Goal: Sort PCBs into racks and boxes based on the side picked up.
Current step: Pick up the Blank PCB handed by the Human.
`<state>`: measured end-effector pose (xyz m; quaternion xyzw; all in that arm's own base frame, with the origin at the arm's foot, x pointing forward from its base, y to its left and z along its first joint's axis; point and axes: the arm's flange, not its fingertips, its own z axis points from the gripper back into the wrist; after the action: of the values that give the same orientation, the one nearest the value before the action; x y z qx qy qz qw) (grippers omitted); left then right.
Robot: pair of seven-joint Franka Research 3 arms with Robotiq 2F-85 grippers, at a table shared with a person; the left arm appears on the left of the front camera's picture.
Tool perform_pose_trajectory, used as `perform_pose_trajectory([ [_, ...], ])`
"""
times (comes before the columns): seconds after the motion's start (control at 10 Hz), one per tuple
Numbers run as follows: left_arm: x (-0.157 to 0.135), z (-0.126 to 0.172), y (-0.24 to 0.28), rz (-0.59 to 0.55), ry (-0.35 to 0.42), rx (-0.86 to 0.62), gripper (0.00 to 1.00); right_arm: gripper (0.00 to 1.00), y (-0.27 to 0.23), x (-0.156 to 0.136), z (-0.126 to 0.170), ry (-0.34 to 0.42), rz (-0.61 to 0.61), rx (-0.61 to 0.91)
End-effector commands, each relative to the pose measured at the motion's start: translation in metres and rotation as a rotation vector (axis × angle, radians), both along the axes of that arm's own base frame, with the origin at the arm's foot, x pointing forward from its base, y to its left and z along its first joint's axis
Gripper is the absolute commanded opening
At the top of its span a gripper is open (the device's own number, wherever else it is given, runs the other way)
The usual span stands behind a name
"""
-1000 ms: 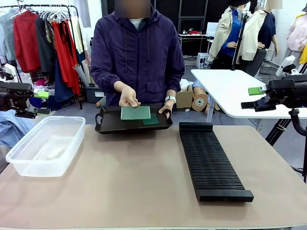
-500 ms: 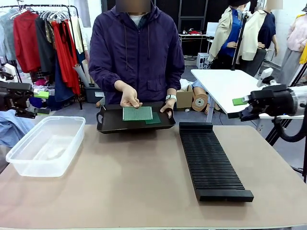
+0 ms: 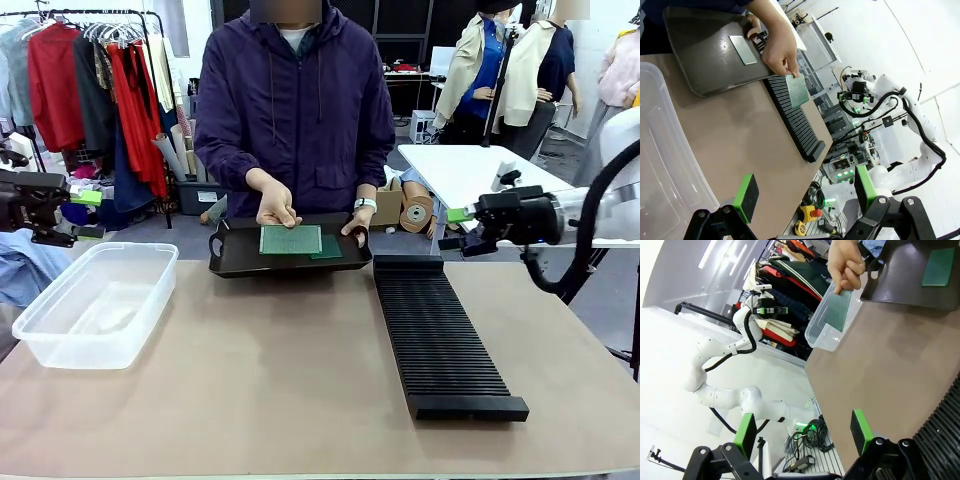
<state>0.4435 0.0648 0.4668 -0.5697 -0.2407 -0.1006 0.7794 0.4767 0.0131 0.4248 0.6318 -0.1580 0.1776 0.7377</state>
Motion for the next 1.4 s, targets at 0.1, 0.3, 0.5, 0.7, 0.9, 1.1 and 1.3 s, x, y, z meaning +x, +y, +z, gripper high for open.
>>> perform_pose_trajectory([
  [0.1, -0.001, 0.002, 0.001, 0.002, 0.006, -0.002, 1.00, 1.00, 0.026, 0.038, -0.016, 0.016, 0.016, -0.003],
  [0.3, -0.001, 0.002, 0.001, 0.002, 0.006, -0.002, 1.00, 1.00, 0.047, 0.056, -0.031, 0.007, 0.044, 0.031],
  [0.5, -0.001, 0.002, 0.001, 0.002, 0.006, -0.002, 1.00, 1.00, 0.068, 0.073, -0.047, 0.019, 0.052, 0.014],
  [0.7, -0.001, 0.002, 0.001, 0.002, 0.006, -0.002, 1.00, 1.00, 0.088, 0.083, -0.055, 0.010, 0.070, 0.020],
  [0.9, -0.001, 0.002, 0.001, 0.002, 0.006, -0.002, 1.00, 1.00, 0.109, 0.093, -0.059, -0.011, 0.088, 0.038],
  [1.1, -0.001, 0.002, 0.001, 0.002, 0.006, -0.002, 1.00, 1.00, 0.127, 0.103, -0.063, -0.020, 0.082, 0.060],
  [1.3, -0.001, 0.002, 0.001, 0.002, 0.006, -0.002, 1.00, 1.00, 0.145, 0.114, -0.068, -0.039, 0.039, 0.041],
])
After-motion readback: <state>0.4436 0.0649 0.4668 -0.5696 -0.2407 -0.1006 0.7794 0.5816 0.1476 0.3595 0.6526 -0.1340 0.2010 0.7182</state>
